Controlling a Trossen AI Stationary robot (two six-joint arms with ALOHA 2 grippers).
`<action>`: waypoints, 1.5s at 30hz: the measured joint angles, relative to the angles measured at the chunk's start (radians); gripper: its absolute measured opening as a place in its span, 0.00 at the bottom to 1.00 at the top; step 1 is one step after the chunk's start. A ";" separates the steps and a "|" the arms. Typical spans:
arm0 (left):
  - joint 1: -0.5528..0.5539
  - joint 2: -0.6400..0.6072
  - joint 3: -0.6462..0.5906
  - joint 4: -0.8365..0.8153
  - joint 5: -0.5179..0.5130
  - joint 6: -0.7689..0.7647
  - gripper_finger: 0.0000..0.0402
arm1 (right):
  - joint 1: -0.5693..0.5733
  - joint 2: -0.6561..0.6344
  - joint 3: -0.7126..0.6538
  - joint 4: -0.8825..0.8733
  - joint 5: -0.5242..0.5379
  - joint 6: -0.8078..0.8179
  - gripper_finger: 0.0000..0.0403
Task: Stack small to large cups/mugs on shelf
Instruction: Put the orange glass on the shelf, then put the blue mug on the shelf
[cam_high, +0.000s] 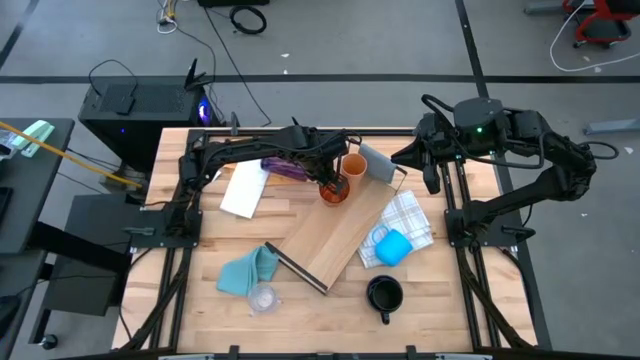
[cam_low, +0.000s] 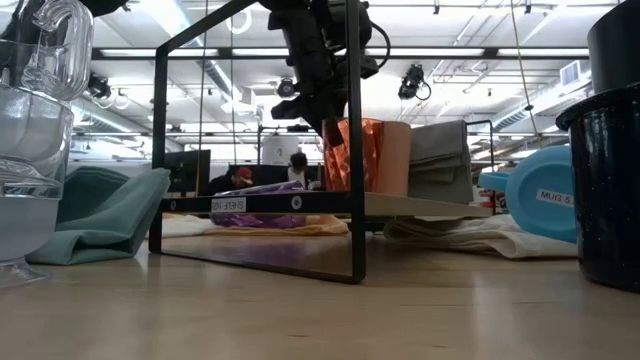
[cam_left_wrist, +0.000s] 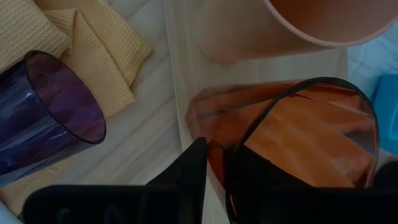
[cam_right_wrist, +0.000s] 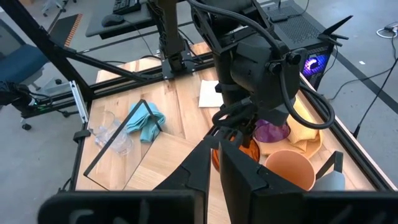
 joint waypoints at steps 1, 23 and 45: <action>0.000 0.000 0.000 0.000 0.000 0.000 0.17 | 0.000 0.000 0.000 0.000 0.000 0.000 0.10; 0.001 0.000 0.000 0.014 0.018 0.014 0.33 | 0.000 0.000 0.000 0.000 0.000 0.000 0.10; 0.008 0.000 0.000 0.014 0.061 0.015 0.37 | 0.000 0.000 0.000 0.000 0.000 0.000 0.10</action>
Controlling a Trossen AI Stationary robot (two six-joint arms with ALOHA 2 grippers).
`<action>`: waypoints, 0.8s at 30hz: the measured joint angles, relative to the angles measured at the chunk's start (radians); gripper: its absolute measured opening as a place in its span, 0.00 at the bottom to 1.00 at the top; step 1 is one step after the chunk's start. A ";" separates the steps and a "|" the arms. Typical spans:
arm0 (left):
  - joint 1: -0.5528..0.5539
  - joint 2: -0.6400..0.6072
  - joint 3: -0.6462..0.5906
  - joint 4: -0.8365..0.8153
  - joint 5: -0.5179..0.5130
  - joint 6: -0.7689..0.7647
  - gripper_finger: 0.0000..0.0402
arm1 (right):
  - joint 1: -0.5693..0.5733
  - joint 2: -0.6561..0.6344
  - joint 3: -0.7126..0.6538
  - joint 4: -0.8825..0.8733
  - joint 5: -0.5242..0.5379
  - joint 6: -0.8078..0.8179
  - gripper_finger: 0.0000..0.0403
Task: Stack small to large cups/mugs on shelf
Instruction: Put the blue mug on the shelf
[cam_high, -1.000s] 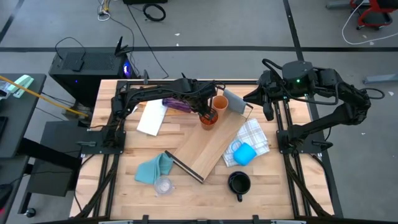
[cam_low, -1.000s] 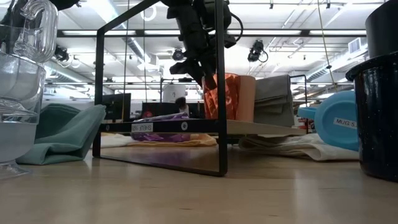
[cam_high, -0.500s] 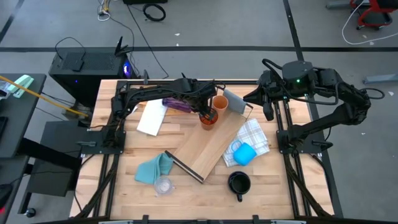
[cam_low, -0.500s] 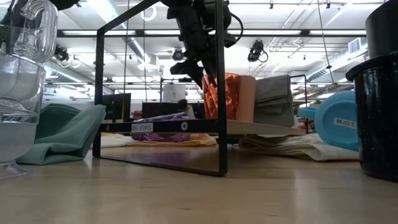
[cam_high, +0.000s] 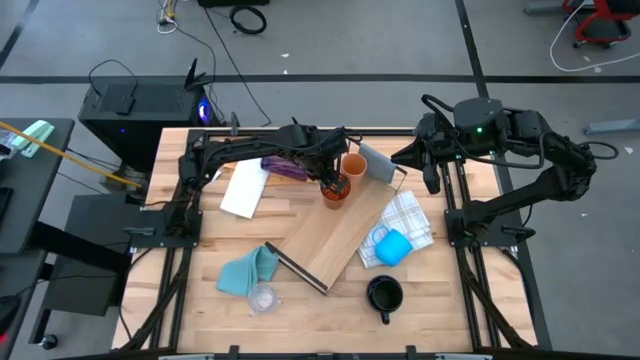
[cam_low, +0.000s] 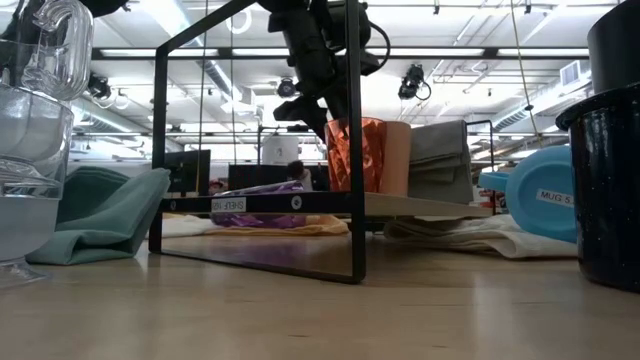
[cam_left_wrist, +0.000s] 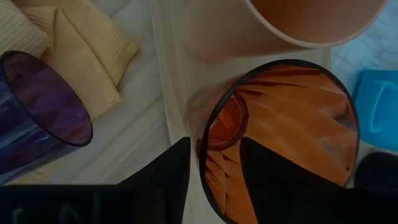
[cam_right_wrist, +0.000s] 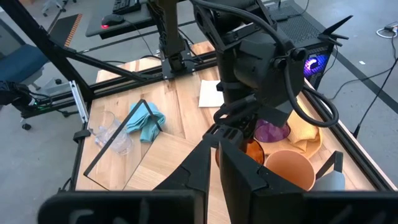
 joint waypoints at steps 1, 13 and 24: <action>0.000 0.000 0.000 0.000 0.001 0.000 0.38 | 0.000 0.000 0.000 0.000 0.000 0.000 0.10; 0.005 0.000 0.000 0.002 0.016 0.016 0.40 | 0.000 0.000 0.000 0.000 0.000 0.000 0.10; 0.018 -0.039 0.001 0.008 0.018 0.029 0.41 | 0.000 0.000 0.000 0.000 0.000 0.000 0.10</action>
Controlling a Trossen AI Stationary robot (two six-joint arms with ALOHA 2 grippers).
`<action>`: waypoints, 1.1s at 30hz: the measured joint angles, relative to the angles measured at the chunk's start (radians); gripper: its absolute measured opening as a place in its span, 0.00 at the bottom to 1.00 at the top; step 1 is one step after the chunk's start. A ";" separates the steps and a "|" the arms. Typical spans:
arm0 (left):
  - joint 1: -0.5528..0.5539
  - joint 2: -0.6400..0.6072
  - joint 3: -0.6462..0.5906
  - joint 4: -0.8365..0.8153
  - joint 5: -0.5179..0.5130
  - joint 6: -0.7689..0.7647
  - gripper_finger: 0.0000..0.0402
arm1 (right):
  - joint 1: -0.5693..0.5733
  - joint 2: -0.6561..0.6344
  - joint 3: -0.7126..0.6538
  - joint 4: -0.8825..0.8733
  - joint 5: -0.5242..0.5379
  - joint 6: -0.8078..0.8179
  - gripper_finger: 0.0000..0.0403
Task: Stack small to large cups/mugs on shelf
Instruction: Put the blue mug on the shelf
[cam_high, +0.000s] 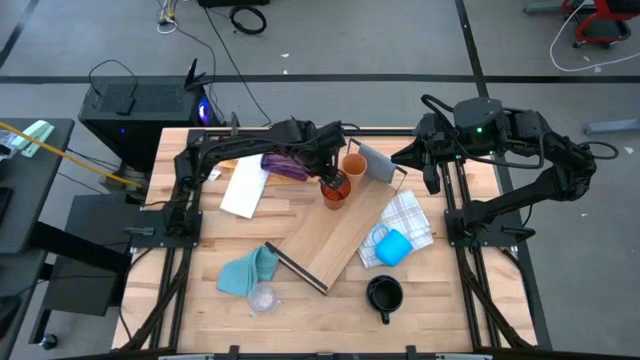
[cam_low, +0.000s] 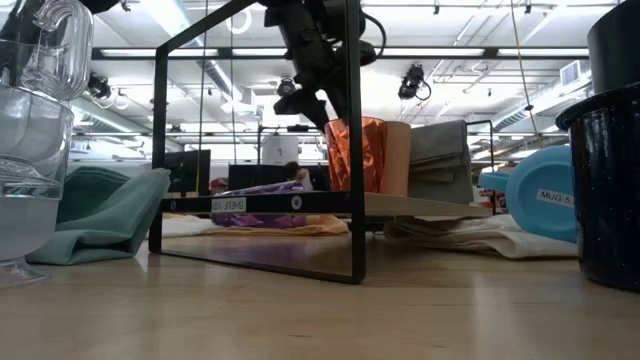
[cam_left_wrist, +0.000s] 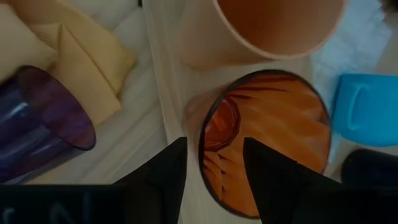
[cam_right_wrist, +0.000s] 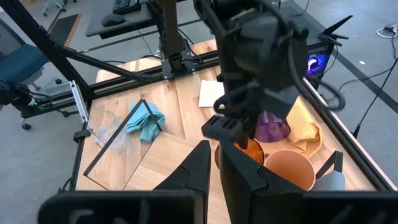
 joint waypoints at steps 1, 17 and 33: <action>0.004 -0.009 0.000 0.000 0.000 0.000 0.41 | 0.000 0.000 0.000 0.000 0.000 0.000 0.10; -0.158 -0.227 0.000 0.016 -0.008 0.018 0.40 | 0.000 0.000 0.000 -0.026 0.000 0.011 0.10; -0.514 -0.354 -0.001 0.116 -0.419 -0.021 0.32 | 0.000 0.000 0.000 -0.019 0.000 0.018 0.10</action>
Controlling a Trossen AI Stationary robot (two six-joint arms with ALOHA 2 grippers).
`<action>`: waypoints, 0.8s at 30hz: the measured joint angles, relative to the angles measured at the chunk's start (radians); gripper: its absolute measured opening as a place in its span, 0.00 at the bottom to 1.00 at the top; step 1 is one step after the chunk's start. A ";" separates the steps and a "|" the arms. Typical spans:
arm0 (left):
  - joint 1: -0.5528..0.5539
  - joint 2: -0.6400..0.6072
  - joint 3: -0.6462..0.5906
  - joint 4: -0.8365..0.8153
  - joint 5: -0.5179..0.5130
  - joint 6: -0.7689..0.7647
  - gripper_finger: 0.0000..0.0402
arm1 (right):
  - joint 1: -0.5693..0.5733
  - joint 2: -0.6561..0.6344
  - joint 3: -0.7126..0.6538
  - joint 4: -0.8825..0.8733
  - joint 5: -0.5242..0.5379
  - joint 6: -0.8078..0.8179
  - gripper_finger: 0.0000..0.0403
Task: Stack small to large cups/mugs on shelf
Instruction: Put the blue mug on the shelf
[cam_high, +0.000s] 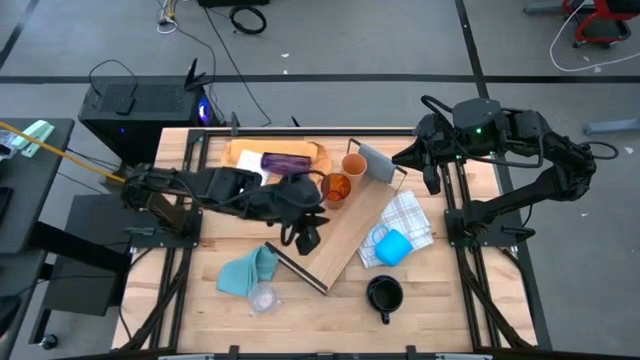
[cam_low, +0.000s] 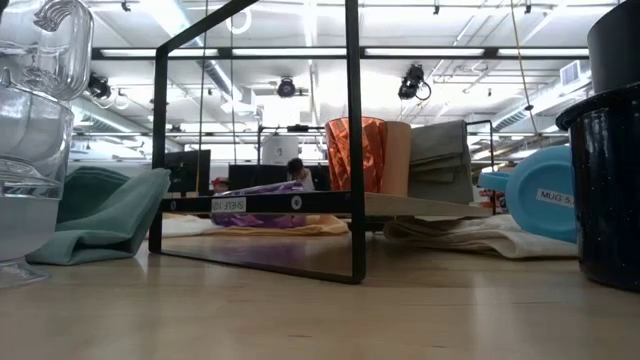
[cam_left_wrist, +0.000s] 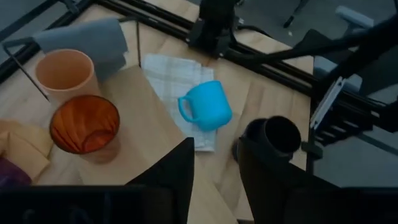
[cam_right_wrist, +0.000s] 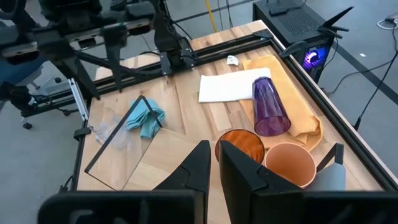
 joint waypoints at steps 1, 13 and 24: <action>0.003 0.001 0.000 0.003 -0.002 0.000 0.31 | 0.000 0.000 0.000 0.000 0.000 0.000 0.10; 0.032 0.004 0.000 0.051 -0.001 0.026 0.30 | 0.000 0.000 0.000 0.000 0.000 0.000 0.10; 0.032 0.004 0.000 0.075 -0.001 0.037 0.29 | 0.009 0.000 0.000 -0.006 -0.115 -0.007 0.10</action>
